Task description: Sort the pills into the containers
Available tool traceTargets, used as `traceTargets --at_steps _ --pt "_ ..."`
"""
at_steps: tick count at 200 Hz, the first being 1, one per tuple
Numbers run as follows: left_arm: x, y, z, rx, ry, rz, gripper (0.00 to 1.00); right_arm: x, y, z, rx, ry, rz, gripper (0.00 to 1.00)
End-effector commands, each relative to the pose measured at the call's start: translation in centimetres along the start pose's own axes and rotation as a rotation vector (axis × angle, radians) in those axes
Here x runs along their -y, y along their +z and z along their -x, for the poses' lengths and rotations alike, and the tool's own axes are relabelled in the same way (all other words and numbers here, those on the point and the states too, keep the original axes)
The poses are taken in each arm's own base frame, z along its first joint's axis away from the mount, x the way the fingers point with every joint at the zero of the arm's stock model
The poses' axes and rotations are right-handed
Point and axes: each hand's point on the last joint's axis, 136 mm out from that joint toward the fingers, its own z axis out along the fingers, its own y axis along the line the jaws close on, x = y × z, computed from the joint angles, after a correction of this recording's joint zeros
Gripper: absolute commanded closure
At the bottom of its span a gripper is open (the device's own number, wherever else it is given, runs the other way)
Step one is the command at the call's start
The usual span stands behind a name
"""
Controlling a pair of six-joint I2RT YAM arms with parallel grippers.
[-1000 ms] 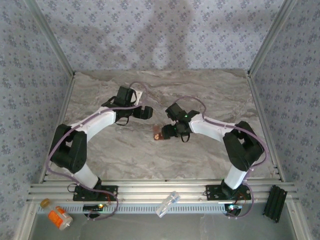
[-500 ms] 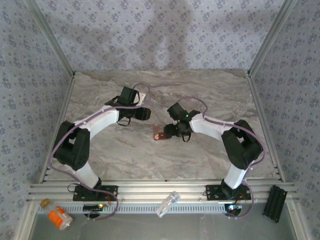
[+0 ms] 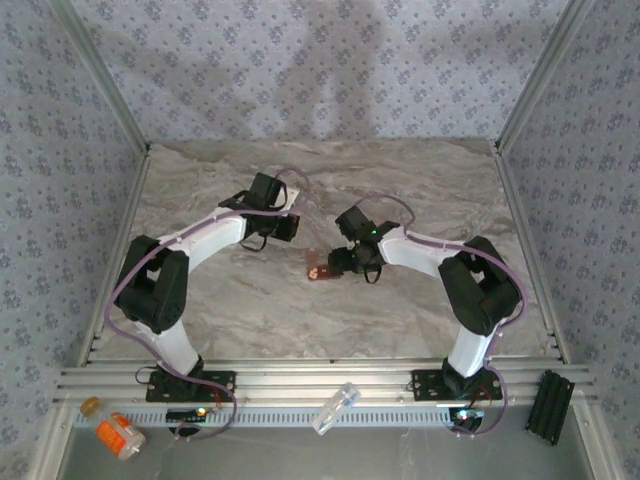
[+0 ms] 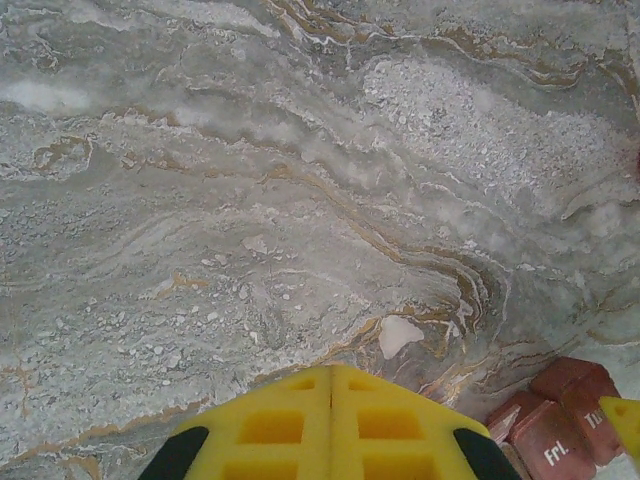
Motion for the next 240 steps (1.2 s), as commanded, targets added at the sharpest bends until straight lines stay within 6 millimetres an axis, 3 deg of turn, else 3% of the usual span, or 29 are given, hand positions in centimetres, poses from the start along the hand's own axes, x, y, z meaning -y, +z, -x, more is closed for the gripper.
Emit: traceTargets --at_steps 1,152,240 --pt "0.4 0.3 0.1 -0.020 0.018 -0.001 1.00 0.6 0.9 -0.5 -0.029 0.016 -0.020 0.24" --pt "2.0 3.6 -2.4 -0.149 0.047 -0.030 1.00 1.1 1.5 -0.9 -0.038 0.024 -0.033 0.25" --pt "3.7 4.0 -3.4 -0.188 0.063 -0.090 1.00 1.3 1.6 -1.1 -0.038 0.031 -0.039 0.26"
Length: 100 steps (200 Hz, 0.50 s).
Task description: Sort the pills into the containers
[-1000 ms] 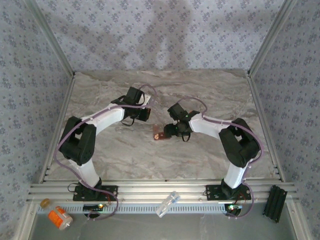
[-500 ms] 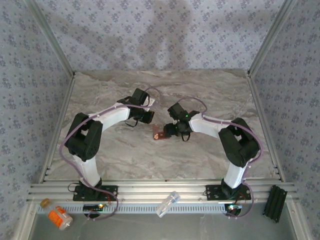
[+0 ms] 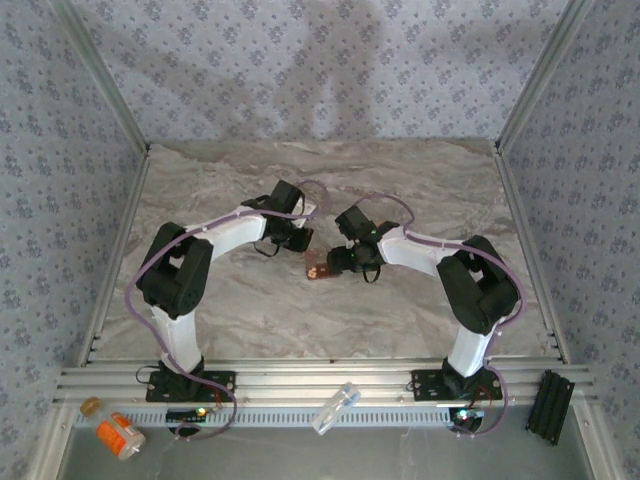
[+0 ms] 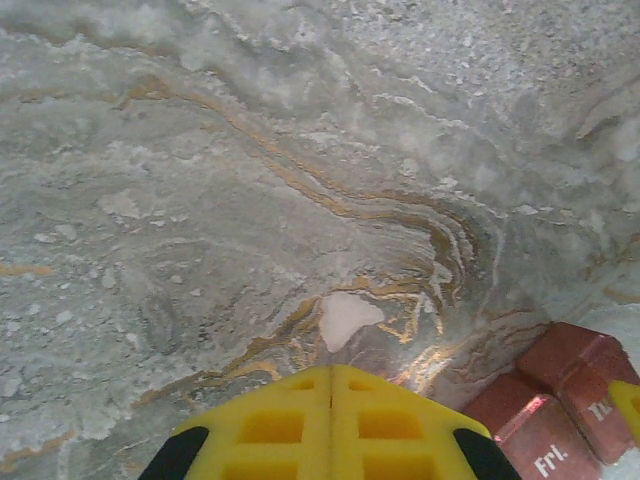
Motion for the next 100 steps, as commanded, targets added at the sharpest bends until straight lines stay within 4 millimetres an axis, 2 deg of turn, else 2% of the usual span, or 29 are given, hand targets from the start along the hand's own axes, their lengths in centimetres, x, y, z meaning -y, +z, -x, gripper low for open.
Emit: traceTargets --at_steps 1,100 --pt "1.1 0.1 -0.1 -0.022 0.021 -0.040 1.00 1.6 1.3 -1.6 -0.052 0.021 -0.058 0.26" --pt "3.4 -1.2 -1.0 -0.015 0.035 -0.112 1.00 1.7 1.5 -1.7 -0.057 0.031 -0.065 0.26"
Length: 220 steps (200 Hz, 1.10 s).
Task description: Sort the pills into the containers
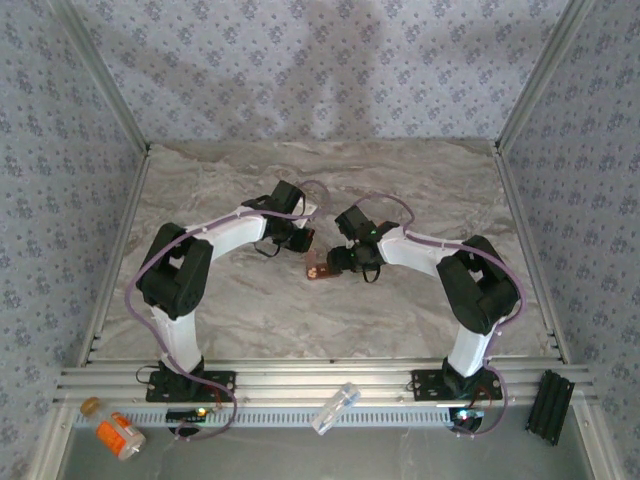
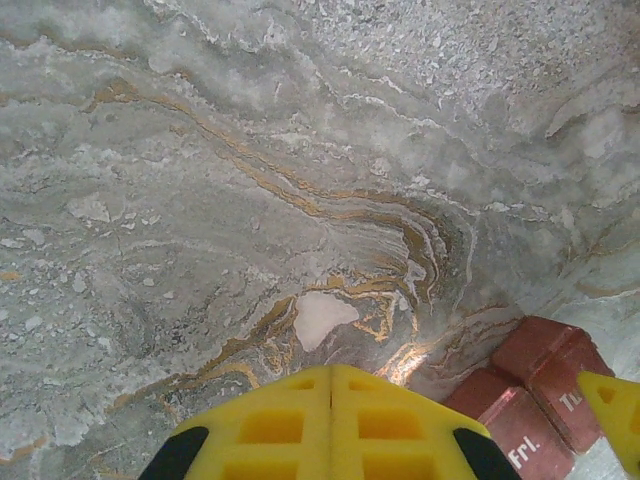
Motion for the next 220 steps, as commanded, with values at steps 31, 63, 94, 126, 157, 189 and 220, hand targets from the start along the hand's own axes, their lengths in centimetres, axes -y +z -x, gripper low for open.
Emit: traceTargets --at_steps 31,63,94,126,157,189,220 --pt "3.4 -1.3 -1.3 -0.015 0.040 -0.090 1.00 1.8 1.6 -1.8 -0.059 0.033 -0.068 0.26" --pt "4.0 -1.1 -2.0 -0.023 0.044 -0.099 1.00 1.8 1.6 -1.8 -0.059 0.034 -0.068 0.27" --pt "4.6 -0.8 -2.8 -0.034 0.049 -0.107 1.00 1.8 1.6 -1.7 -0.056 0.036 -0.070 0.27" --pt "4.8 -0.5 -3.4 -0.044 0.050 -0.102 1.00 1.8 1.6 -1.7 -0.055 0.035 -0.069 0.27" --pt "4.9 -0.8 -3.5 -0.038 0.050 -0.099 1.00 1.7 1.6 -1.8 -0.056 0.034 -0.069 0.27" --pt "4.9 -0.8 -3.9 -0.046 0.052 -0.094 1.00 1.8 1.7 -1.9 -0.057 0.033 -0.070 0.27" --pt "4.9 -0.7 -4.4 -0.056 0.055 -0.092 1.00 1.8 1.7 -1.9 -0.056 0.036 -0.069 0.27"
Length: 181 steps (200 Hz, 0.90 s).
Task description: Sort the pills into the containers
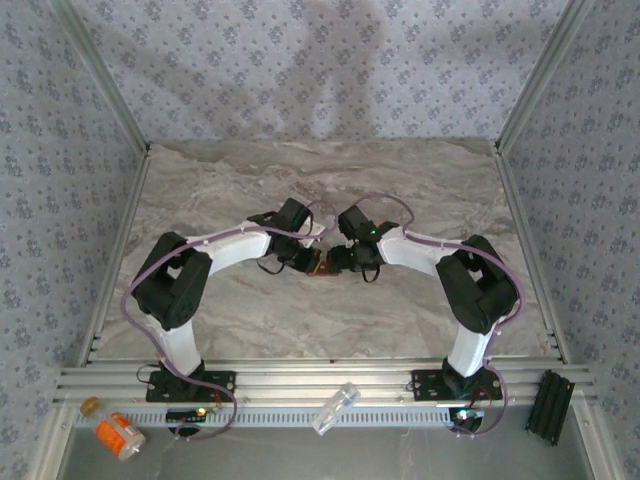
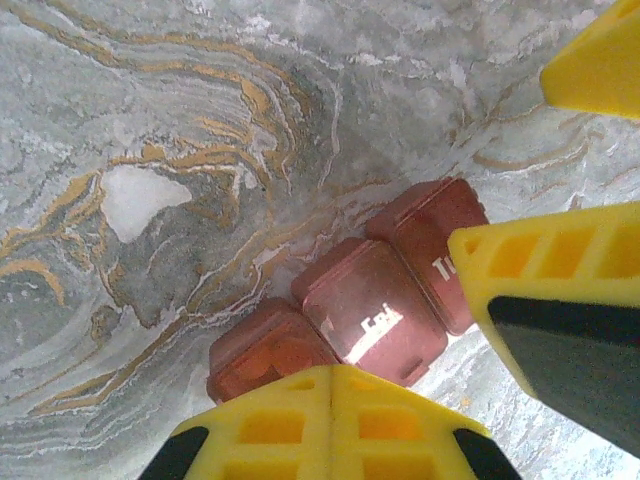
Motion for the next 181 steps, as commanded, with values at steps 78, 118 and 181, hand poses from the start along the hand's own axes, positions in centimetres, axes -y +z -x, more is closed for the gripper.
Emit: traceTargets --at_steps 78,118,181 --pt "0.5 -0.7 -1.0 0.005 0.005 0.011 1.00 2.0 1.7 -2.3 -0.070 0.022 -0.077 0.27" --pt "-0.1 -0.7 -1.3 0.004 0.006 0.045 1.00 2.1 1.8 -2.4 -0.073 0.023 -0.079 0.27" --pt "-0.4 -0.5 -1.7 -0.010 0.007 0.061 1.00 2.1 1.8 -2.4 -0.072 0.024 -0.078 0.27"
